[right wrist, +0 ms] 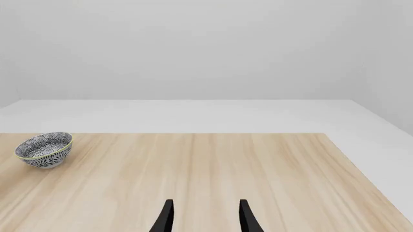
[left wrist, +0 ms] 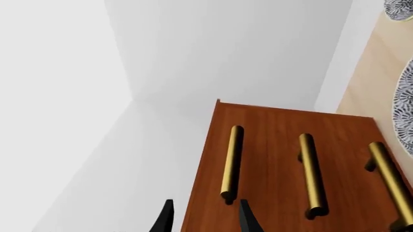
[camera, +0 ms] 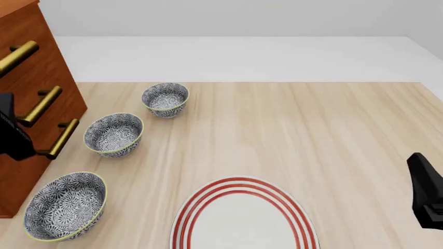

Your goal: Open the top drawer of the cabinet.

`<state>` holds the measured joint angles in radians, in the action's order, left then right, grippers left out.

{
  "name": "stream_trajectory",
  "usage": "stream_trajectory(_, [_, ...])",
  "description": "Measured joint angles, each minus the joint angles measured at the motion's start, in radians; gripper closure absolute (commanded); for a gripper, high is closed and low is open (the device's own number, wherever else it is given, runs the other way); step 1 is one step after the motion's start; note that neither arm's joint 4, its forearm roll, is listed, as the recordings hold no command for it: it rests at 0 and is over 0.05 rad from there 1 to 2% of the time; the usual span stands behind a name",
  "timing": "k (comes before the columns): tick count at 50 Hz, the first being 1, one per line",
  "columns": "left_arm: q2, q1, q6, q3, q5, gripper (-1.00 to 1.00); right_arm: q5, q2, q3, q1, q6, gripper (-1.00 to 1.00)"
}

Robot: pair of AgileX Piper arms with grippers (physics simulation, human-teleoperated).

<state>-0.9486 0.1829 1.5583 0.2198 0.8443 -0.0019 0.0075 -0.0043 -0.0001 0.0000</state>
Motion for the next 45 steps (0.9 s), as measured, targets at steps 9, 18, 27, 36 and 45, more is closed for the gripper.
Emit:
stream_trajectory(9, [-0.02,0.02,-0.006,0.013,0.003,-1.0,0.0,0.0,0.0,0.0,0.0,-1.0])
stream_trajectory(18, [-0.044,0.031,-0.01,0.024,0.009,-1.0,0.0,0.0,0.0,0.0,0.0,-1.0])
stream_trajectory(27, [-0.067,0.038,-0.01,0.037,0.014,-1.0,0.0,0.0,0.0,0.0,0.0,-1.0])
stream_trajectory(36, [-0.096,0.038,-0.007,0.056,0.018,-1.0,0.0,0.0,0.0,0.0,0.0,-1.0])
stream_trajectory(45, [-0.133,0.034,-0.007,0.07,0.033,-1.0,0.0,0.0,0.0,0.0,0.0,-1.0])
